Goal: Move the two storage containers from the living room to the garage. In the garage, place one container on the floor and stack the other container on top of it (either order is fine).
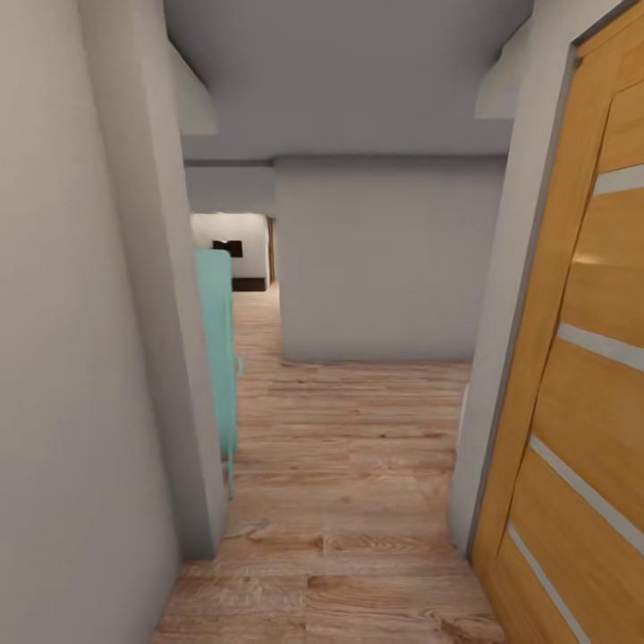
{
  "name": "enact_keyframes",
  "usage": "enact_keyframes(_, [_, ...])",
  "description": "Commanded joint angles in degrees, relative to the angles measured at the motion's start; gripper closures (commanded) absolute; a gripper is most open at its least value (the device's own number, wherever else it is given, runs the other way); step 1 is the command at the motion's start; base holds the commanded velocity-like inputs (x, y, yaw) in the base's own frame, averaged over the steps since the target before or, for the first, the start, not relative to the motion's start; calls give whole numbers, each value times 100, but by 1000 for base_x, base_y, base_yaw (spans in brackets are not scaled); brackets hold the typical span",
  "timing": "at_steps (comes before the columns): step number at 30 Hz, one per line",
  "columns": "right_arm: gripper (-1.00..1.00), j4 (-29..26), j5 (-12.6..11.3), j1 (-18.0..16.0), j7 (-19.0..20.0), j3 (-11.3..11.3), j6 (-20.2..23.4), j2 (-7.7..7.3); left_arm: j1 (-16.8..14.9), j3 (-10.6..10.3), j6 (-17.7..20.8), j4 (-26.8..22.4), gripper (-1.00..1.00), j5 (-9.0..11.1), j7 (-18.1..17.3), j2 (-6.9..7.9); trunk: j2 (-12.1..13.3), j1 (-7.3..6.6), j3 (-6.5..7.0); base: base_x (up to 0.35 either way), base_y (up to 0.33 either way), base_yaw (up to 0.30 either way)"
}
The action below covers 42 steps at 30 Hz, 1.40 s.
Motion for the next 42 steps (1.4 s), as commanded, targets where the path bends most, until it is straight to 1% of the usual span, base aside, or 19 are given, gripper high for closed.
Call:
enact_keyframes(1, [-100, 14, -40, -6, 1, 48, -26, 3, -5, -49, -16, 4, -100, 45, 7, 0, -5, 4, -8, 297, -198, 0])
enact_keyframes(9, [-100, 14, -40, -6, 4, 48, -26, 3, -5, -49, -6, 4, -100, 52, 7, 0, -5, 4, -8, 299, -173, 0])
enact_keyframes(21, [-100, 14, -32, -6, 1, 48, -17, 7, -5, -49, 0, 4, -100, 53, 7, 0, -5, 4, -8, 312, -100, 0])
enact_keyframes(33, [-100, 14, -30, -6, -1, 65, -15, 11, -5, -44, 22, 4, -100, 53, 7, 7, -5, 4, -8, 320, -11, 0])
enact_keyframes(36, [-100, 15, -12, -6, 0, 114, -17, 25, -5, -45, 22, 4, -100, 53, 7, 7, -5, 4, -8, 322, 0, 0])
enact_keyframes(42, [-100, 14, -6, -6, 1, 130, -15, 28, -5, -47, 18, 4, -100, 53, 7, 5, -5, 4, -8, 322, 0, 0])
